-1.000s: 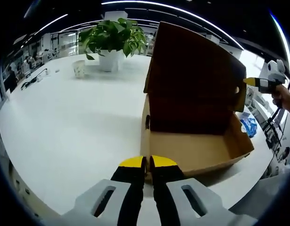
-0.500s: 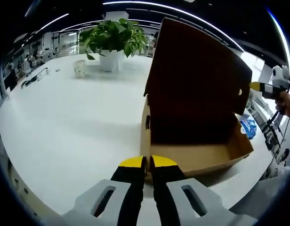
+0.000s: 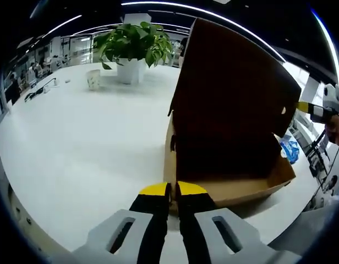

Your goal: Operate the shoe box by opening the lid, removing the specified soft item, and placing it in the target area until the item is outside and the box remains undamaged.

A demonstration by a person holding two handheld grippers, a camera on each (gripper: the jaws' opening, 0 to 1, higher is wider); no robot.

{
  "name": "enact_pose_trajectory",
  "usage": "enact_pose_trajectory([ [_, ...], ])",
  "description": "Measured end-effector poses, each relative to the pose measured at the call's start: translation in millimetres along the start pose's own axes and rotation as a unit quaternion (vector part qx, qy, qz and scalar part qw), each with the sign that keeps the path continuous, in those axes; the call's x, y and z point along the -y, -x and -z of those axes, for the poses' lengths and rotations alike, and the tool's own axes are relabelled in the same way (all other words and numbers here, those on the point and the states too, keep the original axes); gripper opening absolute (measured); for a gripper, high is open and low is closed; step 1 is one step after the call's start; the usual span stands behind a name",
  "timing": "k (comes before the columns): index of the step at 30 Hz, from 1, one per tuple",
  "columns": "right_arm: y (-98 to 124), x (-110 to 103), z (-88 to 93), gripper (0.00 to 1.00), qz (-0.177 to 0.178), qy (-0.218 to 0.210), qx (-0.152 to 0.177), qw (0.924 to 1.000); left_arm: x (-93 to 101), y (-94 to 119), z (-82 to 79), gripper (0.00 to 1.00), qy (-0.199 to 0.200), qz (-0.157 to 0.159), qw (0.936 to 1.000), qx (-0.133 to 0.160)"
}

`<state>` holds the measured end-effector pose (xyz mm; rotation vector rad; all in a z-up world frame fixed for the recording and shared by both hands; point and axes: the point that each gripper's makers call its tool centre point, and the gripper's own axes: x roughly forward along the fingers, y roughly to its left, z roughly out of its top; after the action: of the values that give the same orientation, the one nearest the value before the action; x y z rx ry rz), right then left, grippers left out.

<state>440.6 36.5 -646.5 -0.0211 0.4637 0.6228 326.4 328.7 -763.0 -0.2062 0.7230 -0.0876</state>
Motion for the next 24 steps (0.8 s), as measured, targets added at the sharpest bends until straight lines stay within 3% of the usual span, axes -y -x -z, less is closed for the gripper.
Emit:
enact_pose_trajectory([
  [24, 18.3, -16.5, 22.5, 0.00, 0.010, -0.009, 0.015, 0.9998, 0.9, -0.5, 0.1, 0.03, 0.014, 0.005, 0.9998, 0.010],
])
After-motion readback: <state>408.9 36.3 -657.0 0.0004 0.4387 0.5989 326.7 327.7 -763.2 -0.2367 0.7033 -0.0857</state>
